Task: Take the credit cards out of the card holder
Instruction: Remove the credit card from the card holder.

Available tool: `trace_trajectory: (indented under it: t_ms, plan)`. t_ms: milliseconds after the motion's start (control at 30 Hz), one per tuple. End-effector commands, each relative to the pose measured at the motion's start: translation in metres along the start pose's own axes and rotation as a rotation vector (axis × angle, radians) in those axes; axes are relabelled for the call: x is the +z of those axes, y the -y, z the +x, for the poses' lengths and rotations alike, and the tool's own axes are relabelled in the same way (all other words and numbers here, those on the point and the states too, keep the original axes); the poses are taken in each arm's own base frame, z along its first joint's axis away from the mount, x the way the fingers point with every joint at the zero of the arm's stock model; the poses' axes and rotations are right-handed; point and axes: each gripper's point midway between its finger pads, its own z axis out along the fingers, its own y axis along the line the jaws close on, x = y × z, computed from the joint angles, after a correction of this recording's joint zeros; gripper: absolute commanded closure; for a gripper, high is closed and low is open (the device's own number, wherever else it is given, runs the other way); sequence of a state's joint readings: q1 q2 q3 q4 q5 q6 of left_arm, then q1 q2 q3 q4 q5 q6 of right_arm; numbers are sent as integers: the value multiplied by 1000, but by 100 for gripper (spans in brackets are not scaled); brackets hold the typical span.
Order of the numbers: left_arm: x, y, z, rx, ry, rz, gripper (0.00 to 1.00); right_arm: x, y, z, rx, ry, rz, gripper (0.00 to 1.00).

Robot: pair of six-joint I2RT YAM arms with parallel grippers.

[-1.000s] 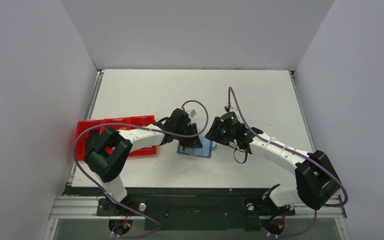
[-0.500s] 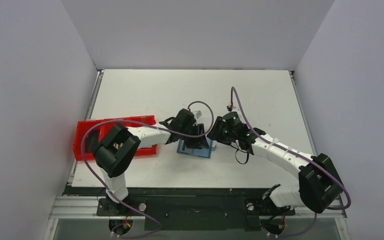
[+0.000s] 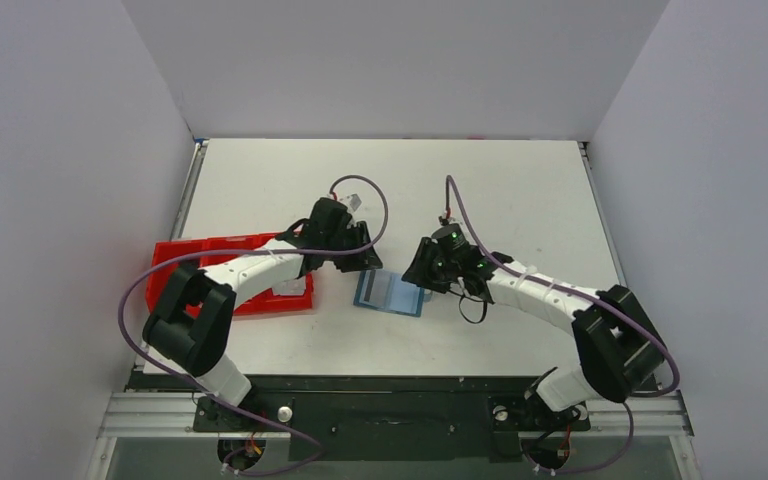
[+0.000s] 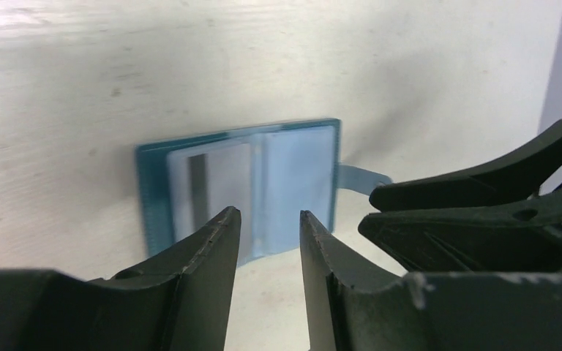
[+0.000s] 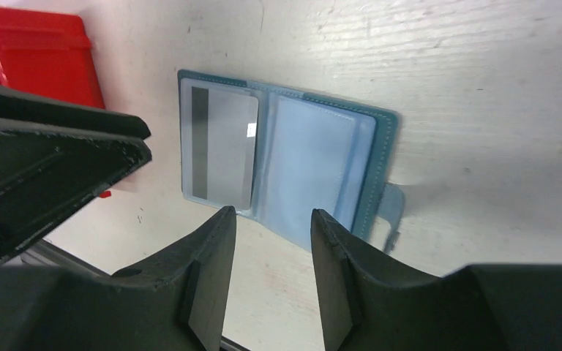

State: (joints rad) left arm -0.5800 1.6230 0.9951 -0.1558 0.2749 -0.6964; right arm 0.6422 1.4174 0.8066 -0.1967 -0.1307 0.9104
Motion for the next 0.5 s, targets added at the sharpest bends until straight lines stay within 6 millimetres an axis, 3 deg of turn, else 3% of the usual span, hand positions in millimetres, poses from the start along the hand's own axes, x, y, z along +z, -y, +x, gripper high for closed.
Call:
trace_trajectory:
  t_ms: [0,200,467]
  plan:
    - [-5,-32,7,24,-17,-87,68,17,-41,1,-6,-25,-97,62]
    - [8,-47,20,18,-55,-101,75,50,-56,14,5,-82,-122,64]
    - [18,-63,35,-3,-71,-123,80,73,-41,24,5,-113,-73,65]
